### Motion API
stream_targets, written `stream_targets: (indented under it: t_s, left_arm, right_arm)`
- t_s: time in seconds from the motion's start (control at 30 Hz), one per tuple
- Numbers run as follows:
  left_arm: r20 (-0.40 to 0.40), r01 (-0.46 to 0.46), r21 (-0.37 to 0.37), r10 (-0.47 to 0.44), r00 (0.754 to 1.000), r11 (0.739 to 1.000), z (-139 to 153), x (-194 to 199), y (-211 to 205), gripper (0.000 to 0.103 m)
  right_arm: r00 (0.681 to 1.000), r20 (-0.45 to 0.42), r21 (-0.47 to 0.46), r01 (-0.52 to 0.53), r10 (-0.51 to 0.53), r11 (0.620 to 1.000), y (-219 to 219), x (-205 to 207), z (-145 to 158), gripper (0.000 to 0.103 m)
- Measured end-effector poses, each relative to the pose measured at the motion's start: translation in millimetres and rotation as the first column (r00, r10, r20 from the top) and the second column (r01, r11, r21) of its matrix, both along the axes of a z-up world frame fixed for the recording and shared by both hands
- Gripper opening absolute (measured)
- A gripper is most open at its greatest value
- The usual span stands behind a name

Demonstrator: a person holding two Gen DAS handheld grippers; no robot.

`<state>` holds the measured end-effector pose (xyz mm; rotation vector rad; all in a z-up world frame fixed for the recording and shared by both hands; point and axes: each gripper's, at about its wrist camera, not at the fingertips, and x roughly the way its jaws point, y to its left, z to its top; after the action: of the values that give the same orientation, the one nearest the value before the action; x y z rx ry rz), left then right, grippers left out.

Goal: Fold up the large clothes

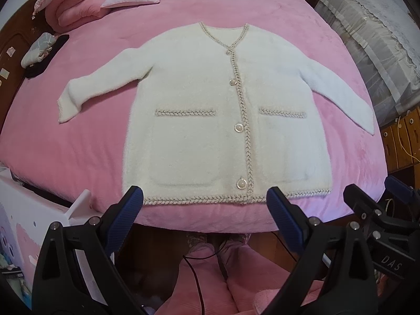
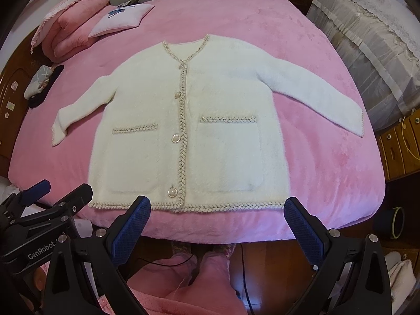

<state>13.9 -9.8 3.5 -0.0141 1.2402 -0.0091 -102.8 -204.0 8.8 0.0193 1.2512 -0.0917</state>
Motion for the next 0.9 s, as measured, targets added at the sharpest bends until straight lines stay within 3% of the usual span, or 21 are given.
stream_targets:
  t_s: [0.9]
  left_arm:
    - [0.026,0.022,0.021,-0.023,0.999,1.000,12,-4,-11,0.093]
  right_arm:
    - [1.000,0.004,-0.017,0.004,-0.004,1.000,-5,4,5,0.103]
